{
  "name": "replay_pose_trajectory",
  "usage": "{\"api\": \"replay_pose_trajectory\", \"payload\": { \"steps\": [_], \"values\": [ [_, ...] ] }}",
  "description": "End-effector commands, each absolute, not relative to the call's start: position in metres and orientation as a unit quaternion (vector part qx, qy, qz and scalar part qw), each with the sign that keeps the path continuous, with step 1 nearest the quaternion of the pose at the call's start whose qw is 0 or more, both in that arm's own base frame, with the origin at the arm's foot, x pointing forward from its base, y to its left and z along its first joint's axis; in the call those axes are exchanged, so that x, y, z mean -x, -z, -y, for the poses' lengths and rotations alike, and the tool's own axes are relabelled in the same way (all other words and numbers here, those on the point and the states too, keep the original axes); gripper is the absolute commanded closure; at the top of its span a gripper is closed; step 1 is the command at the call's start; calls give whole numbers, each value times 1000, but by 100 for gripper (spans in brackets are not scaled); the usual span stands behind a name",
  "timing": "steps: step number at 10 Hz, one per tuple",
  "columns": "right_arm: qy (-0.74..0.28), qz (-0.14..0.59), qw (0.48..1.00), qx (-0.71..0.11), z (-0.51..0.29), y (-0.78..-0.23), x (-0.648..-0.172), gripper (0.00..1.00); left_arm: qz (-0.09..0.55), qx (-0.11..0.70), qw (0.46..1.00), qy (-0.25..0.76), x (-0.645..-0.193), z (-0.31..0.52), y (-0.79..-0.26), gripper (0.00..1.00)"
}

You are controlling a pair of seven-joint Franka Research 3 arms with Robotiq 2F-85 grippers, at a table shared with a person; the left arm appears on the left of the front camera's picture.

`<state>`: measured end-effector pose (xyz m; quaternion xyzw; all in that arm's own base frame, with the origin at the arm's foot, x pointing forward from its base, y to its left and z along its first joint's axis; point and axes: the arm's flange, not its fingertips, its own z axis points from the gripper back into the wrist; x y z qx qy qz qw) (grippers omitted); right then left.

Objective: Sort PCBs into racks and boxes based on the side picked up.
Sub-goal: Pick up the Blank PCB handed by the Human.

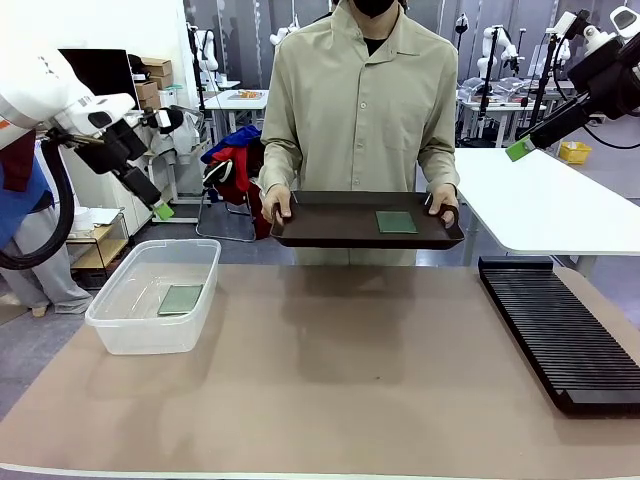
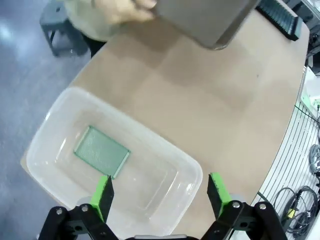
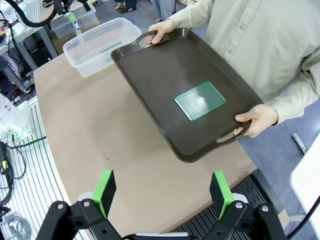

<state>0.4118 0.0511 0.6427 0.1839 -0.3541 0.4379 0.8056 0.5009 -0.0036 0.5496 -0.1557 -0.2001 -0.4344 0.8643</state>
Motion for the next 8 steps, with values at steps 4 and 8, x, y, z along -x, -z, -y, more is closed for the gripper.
{"api": "replay_pose_trajectory", "payload": {
  "steps": [4,8],
  "values": [
    [-438,357,804,-187,-52,-641,-412,0,285,180,824,455,-466,25,-559,0],
    [-438,357,804,-187,-52,-641,-412,0,248,160,832,469,-473,22,-570,0]
  ]
}}
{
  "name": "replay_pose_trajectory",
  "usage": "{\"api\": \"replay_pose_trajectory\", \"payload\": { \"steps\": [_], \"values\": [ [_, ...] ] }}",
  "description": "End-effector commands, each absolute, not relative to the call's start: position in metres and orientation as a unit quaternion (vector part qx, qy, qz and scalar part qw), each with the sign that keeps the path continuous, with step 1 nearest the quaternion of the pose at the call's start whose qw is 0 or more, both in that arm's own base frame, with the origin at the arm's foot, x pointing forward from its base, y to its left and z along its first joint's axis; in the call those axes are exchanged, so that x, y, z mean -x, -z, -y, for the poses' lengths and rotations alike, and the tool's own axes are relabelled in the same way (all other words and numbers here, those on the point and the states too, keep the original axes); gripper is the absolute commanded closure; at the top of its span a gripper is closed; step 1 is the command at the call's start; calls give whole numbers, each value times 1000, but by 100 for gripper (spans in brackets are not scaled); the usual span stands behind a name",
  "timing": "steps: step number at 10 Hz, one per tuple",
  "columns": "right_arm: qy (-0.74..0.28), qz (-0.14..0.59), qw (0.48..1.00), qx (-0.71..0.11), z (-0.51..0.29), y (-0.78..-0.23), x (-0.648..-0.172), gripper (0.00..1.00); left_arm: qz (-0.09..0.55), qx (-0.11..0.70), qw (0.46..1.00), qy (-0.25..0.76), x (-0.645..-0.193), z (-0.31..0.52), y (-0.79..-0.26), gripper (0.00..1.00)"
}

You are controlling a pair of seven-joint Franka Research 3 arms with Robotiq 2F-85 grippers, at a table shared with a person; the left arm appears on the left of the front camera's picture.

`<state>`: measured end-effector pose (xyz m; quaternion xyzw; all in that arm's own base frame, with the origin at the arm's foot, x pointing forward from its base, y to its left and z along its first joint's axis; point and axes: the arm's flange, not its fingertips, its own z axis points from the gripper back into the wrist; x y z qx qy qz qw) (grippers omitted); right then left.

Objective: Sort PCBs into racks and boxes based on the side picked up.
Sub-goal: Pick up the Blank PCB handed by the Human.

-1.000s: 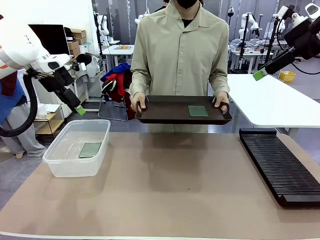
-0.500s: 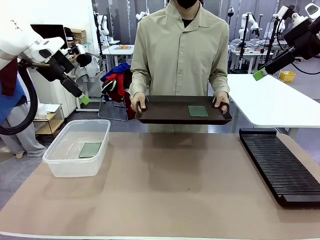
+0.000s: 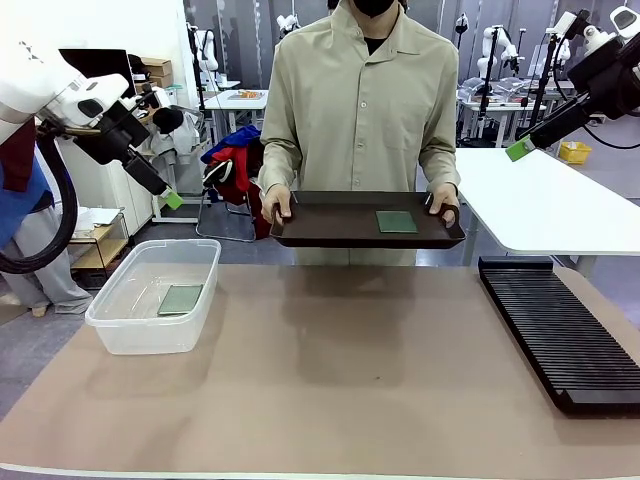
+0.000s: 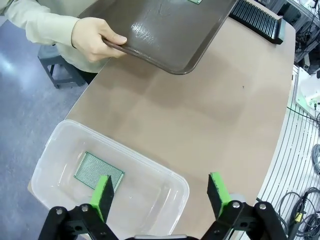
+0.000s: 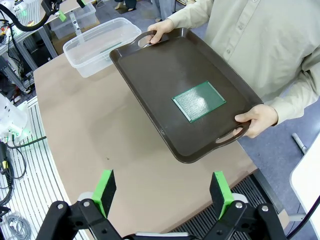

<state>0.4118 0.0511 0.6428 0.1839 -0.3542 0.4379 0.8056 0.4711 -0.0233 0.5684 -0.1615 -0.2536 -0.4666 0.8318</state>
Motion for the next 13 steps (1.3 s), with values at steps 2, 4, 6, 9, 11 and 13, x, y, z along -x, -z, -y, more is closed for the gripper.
{"api": "replay_pose_trajectory", "payload": {
  "steps": [2,4,6,9,11,13],
  "values": [
    [-438,357,804,-187,-52,-641,-412,0,254,161,832,467,-471,23,-568,0],
    [-438,357,804,-187,-52,-641,-412,0,264,197,809,487,-462,26,-585,0],
    [-438,357,804,-187,-52,-641,-412,0,275,206,779,525,-452,33,-597,0],
    [-438,357,804,-187,-52,-641,-412,0,320,200,747,548,-442,45,-618,0],
    [-438,357,804,-187,-52,-641,-412,0,323,195,741,555,-443,51,-623,0],
    [-438,357,804,-187,-52,-641,-412,0,322,194,743,553,-443,52,-622,0]
  ]
}}
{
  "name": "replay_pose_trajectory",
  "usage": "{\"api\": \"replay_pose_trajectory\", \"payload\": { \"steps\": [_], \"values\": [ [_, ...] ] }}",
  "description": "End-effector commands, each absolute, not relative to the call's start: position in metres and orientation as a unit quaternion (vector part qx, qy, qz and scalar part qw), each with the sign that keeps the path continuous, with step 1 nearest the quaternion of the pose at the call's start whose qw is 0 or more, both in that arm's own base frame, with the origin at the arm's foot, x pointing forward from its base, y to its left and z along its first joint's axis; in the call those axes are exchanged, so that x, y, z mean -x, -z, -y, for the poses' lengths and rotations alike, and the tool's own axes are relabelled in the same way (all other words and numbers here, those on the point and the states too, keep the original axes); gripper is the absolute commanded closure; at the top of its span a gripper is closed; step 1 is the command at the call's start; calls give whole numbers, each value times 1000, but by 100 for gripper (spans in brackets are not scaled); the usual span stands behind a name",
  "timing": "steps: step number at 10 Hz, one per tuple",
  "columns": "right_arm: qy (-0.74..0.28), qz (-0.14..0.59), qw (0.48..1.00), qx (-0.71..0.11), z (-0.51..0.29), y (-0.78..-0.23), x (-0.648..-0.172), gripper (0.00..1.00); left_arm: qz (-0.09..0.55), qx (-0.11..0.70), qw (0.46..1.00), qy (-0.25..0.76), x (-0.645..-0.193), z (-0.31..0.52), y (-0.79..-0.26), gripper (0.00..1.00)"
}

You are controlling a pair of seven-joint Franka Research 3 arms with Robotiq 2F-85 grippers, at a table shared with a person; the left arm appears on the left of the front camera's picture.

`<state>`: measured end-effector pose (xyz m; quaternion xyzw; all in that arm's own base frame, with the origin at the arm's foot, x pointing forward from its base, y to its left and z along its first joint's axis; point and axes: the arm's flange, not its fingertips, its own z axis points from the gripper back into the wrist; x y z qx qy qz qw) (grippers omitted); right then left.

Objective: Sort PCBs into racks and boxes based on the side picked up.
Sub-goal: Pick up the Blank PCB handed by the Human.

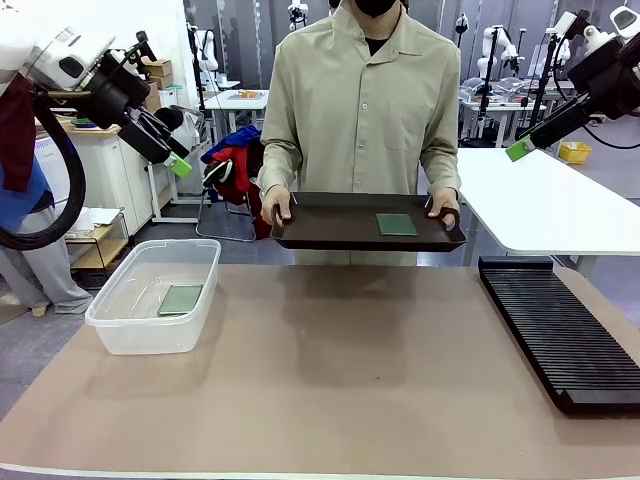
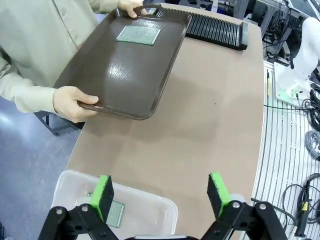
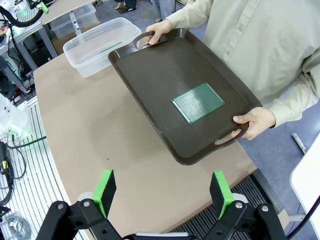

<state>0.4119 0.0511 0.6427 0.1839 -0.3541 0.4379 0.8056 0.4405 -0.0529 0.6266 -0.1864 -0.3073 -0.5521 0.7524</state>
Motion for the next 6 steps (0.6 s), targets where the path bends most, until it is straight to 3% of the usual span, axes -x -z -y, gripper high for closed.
{"api": "replay_pose_trajectory", "payload": {
  "steps": [1,6],
  "values": [
    [-438,357,804,-187,-52,-641,-412,0,308,186,752,552,-440,53,-628,0],
    [-438,357,804,-187,-52,-641,-412,0,308,186,752,552,-440,53,-628,0]
  ]
}}
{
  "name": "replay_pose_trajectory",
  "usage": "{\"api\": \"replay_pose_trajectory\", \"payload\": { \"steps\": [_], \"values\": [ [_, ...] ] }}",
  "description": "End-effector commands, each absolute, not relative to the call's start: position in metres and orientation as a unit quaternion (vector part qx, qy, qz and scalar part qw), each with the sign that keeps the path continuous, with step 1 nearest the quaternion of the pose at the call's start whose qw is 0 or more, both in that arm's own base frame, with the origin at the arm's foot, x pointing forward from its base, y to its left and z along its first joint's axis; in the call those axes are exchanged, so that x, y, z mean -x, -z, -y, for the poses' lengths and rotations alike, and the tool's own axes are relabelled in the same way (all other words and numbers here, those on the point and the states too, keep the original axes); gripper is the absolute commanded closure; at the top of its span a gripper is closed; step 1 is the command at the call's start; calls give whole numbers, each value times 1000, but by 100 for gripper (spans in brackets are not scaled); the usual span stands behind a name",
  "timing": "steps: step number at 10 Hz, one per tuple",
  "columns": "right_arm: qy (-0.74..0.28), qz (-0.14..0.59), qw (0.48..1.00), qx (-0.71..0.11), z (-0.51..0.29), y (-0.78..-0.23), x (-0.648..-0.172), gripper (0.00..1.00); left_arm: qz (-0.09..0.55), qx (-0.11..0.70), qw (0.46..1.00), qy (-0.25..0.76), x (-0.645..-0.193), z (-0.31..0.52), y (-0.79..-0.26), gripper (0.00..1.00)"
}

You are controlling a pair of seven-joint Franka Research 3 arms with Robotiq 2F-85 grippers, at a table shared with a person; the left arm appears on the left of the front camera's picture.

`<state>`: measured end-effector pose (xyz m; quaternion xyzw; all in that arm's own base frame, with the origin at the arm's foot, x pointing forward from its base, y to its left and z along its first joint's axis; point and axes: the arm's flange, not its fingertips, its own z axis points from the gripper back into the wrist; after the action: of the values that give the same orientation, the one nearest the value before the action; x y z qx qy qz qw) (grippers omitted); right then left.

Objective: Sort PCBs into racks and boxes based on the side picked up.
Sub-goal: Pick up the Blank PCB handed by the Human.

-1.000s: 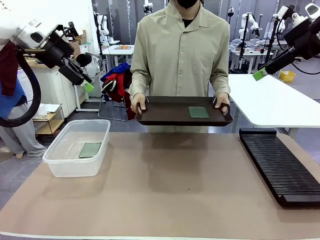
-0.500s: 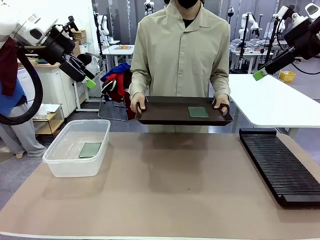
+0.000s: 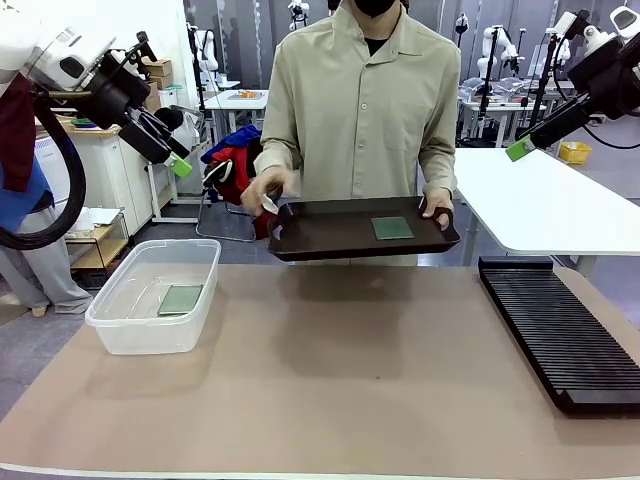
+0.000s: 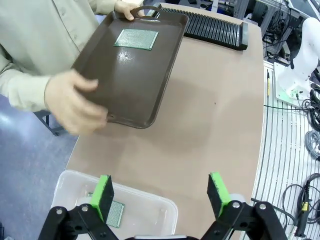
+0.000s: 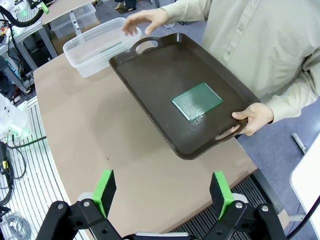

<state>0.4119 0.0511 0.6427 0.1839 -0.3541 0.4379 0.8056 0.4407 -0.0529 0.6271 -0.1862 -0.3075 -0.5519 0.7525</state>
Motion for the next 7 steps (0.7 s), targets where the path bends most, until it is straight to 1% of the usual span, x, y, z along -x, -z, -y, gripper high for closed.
{"api": "replay_pose_trajectory", "payload": {
  "steps": [1,7],
  "values": [
    [-438,357,804,-187,-52,-641,-412,0,308,186,752,552,-440,53,-628,0],
    [-438,357,804,-187,-52,-641,-412,0,308,186,752,552,-440,53,-628,0]
  ]
}}
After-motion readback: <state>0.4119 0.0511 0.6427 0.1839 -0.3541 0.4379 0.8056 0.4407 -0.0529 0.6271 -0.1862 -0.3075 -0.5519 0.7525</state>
